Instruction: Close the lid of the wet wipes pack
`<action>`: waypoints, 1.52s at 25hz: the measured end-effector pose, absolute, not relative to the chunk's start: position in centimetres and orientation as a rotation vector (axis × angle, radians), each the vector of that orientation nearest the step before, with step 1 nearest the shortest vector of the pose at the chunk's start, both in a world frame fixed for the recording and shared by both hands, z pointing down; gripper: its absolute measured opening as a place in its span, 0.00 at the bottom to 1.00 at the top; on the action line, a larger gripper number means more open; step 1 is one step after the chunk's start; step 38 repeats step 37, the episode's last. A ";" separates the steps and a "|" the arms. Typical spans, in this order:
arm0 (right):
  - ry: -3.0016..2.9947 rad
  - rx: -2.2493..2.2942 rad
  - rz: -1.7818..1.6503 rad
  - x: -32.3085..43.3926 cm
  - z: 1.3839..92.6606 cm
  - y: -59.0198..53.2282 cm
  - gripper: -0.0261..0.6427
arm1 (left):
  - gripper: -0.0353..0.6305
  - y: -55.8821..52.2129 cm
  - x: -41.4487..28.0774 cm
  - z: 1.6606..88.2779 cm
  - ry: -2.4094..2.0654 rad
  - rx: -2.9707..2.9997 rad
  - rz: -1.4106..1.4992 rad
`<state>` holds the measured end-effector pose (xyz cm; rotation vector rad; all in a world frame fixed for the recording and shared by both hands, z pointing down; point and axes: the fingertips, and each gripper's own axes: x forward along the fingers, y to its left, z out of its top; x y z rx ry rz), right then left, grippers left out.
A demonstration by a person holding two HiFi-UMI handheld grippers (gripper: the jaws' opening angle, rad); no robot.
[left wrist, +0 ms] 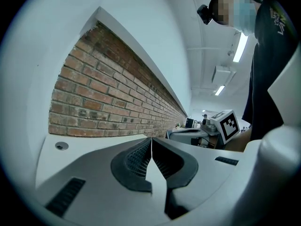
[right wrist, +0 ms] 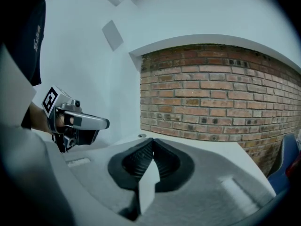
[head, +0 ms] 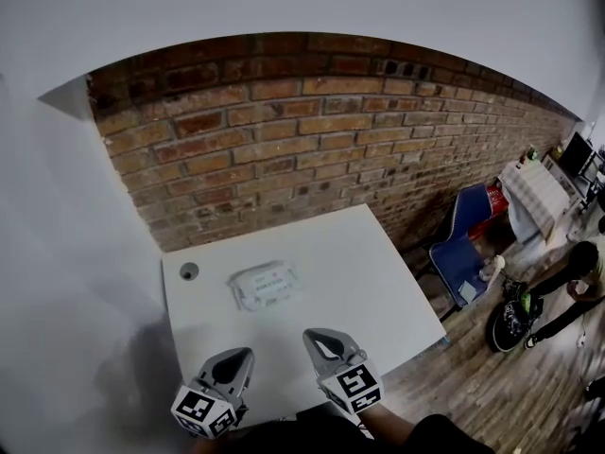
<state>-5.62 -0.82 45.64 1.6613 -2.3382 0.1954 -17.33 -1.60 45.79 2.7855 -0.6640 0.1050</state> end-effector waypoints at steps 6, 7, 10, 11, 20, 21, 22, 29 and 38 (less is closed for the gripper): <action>-2.328 1.654 0.219 -6.3 46.9 0.5 0.04 | 0.08 -0.4 -17.5 46.5 -0.662 2.786 0.131; -2.327 1.648 0.216 -6.5 46.9 0.7 0.04 | 0.08 -0.3 -17.5 46.5 -0.667 2.786 0.132; -2.323 1.639 0.202 -6.9 47.1 1.2 0.03 | 0.08 0.2 -17.6 46.8 -0.678 2.784 0.138; -2.322 1.639 0.200 -7.0 47.2 1.3 0.03 | 0.08 0.3 -17.7 46.9 -0.678 2.783 0.138; -2.316 1.644 0.207 -7.0 47.7 1.7 0.03 | 0.08 0.5 -17.5 47.2 -0.687 2.795 0.152; -2.316 1.647 0.205 -6.9 47.7 1.6 0.03 | 0.08 0.5 -17.5 47.3 -0.684 2.796 0.148; -2.315 1.649 0.204 -6.9 47.8 1.6 0.03 | 0.08 0.5 -17.4 47.3 -0.680 2.795 0.145; -2.318 1.649 0.225 -6.9 47.8 0.9 0.03 | 0.08 -0.1 -17.4 47.2 -0.698 2.791 0.132; -2.318 1.653 0.210 -6.8 47.8 0.1 0.03 | 0.08 -0.9 -17.2 47.1 -0.696 2.788 0.109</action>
